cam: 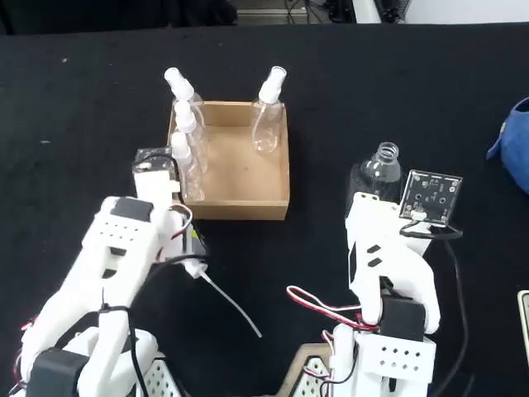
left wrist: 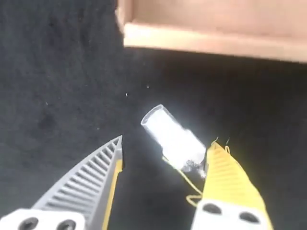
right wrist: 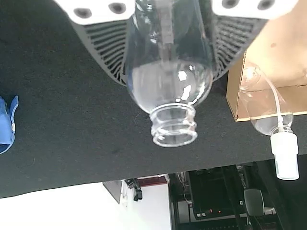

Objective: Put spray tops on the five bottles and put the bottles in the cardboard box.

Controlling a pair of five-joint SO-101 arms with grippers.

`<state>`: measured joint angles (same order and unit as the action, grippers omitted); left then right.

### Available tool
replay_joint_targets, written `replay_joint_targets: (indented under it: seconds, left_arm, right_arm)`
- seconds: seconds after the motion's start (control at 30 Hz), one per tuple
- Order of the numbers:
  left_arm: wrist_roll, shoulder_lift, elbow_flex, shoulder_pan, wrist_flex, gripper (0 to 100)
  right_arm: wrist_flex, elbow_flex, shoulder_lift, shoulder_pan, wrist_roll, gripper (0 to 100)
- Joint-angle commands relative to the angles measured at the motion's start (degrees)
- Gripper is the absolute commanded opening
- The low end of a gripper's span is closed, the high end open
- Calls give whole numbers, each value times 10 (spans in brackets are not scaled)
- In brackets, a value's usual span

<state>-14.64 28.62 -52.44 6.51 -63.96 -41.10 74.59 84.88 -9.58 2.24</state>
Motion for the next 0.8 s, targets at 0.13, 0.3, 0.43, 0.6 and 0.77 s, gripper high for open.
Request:
replay_joint_targets:
  seconds: [0.13, 0.3, 0.43, 0.6, 0.77]
  left_arm:
    - [-247, 1, -61, 22, 106, 159]
    - [-248, 6, -90, 22, 120, 159]
    - [-248, 2, -97, 22, 125, 159]
    - [-247, 1, -98, 23, 125, 74]
    - [-165, 1, -98, 20, 125, 30]
  right_arm:
    - [17, -3, 12, -7, -1, 11]
    - [17, -3, 12, -7, -1, 11]
    - [17, -3, 12, -7, -1, 11]
    - [17, -3, 12, -7, -1, 11]
    - [17, -3, 12, -7, -1, 11]
